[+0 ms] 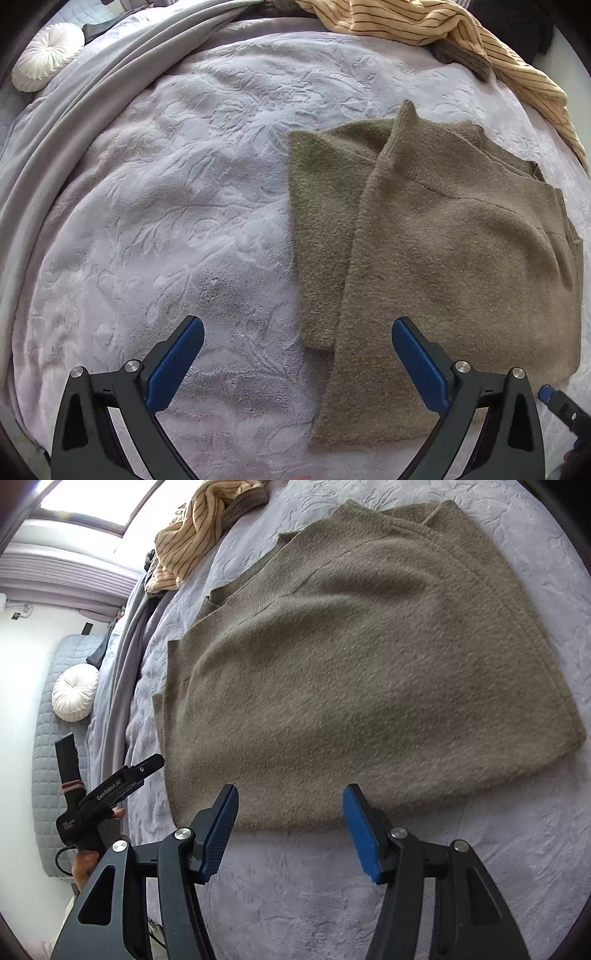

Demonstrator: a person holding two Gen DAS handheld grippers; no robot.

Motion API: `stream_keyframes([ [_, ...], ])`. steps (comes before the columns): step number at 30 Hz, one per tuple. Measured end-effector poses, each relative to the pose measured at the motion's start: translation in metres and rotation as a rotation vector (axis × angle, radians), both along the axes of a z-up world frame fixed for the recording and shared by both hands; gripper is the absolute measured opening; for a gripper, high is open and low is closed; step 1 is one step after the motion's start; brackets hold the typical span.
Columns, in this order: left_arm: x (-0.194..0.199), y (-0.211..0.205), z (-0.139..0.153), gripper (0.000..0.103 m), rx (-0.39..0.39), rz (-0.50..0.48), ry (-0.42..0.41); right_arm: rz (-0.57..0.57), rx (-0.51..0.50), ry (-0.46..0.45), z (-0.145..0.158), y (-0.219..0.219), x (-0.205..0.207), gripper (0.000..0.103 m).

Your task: Fold small clothes

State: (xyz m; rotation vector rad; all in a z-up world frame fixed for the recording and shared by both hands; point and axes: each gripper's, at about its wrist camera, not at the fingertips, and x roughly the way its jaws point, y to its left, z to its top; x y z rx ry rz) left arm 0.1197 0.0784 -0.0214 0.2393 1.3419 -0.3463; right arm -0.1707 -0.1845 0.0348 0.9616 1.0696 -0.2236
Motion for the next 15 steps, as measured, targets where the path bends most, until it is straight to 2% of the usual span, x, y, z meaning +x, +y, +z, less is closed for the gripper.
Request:
stream_keyframes([
  [8, 0.005, 0.011, -0.006, 0.102, -0.004, -0.007, 0.026, 0.062, 0.063, 0.009, -0.011, 0.04, 0.013, 0.068],
  [15, 0.011, 0.027, -0.009, 0.102, -0.055, -0.003, 0.05, 0.021, 0.182, -0.022, -0.025, 0.056, 0.019, 0.071],
])
